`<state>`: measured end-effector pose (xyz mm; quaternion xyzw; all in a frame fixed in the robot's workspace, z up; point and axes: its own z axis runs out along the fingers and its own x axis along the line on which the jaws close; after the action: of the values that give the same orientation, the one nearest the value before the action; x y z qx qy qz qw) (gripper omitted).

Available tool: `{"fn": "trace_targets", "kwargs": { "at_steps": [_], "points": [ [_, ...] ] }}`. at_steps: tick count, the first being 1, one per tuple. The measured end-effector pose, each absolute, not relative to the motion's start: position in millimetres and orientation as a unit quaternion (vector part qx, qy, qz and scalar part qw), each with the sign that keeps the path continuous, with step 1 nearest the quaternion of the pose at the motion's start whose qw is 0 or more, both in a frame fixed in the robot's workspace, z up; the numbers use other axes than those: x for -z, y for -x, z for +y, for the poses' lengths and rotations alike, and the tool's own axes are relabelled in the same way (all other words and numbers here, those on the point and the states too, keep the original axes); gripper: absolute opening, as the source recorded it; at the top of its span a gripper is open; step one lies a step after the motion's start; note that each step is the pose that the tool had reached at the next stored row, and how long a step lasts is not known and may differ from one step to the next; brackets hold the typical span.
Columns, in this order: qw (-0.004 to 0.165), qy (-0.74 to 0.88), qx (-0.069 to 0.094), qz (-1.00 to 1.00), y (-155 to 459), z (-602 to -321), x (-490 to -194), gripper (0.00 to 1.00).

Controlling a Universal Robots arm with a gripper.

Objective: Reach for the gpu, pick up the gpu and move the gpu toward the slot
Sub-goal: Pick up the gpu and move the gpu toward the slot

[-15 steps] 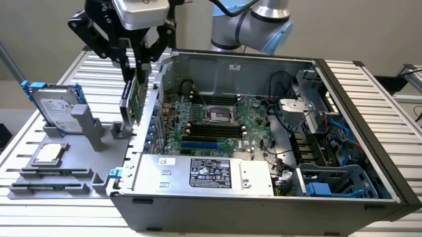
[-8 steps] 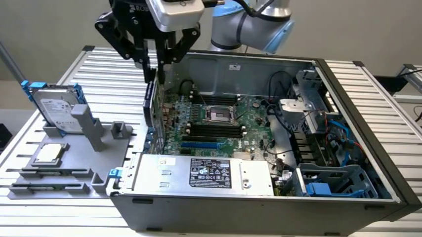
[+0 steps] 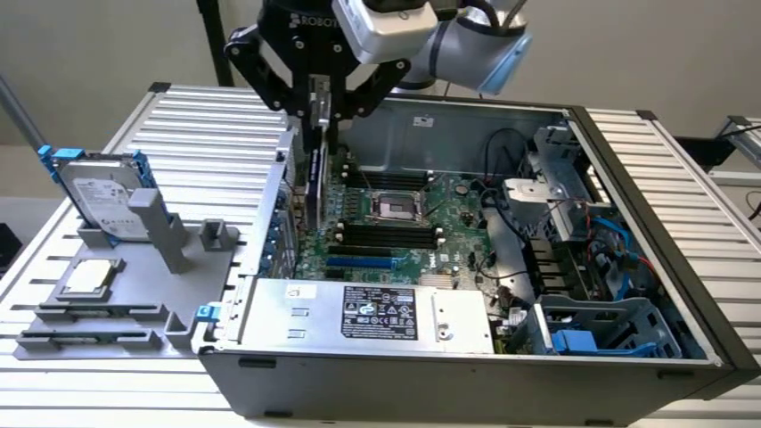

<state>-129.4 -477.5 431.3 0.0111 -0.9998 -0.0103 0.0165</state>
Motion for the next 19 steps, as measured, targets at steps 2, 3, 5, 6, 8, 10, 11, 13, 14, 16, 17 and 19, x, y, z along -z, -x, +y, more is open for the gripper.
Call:
{"fn": "trace_targets", "kwargs": {
  "at_steps": [2,3,5,6,8,10,11,13,14,16,17,19],
  "points": [
    [0.018,-0.011,0.01,-1.0,120.2,-476.4,-429.2,0.26],
    [0.018,-0.011,0.01,-1.0,115.7,-475.9,-427.8,0.26],
    [0.02,-0.011,0.01,-1.0,106.5,-474.8,-424.9,0.26],
    [0.02,-0.011,0.01,-1.0,102.1,-474.3,-423.3,0.26],
    [0.021,-0.011,0.01,-1.0,94.0,-472.9,-419.8,0.26],
    [0.021,-0.01,0.01,-1.0,87.4,-471.4,-416.2,0.26],
    [0.021,-0.01,0.01,-1.0,84.7,-470.7,-414.4,0.26],
    [0.022,-0.008,0.01,-1.0,79.6,-469.2,-410.7,0.26],
    [0.022,-0.007,0.01,-1.0,77.1,-468.5,-408.9,0.26],
    [0.022,-0.006,0.011,-1.0,72.0,-467.0,-405.3,0.26],
    [0.023,-0.006,0.01,-1.0,69.4,-466.2,-403.8,0.26],
    [0.023,-0.005,0.01,-1.0,64.1,-464.5,-401.0,0.26]
  ]
}}
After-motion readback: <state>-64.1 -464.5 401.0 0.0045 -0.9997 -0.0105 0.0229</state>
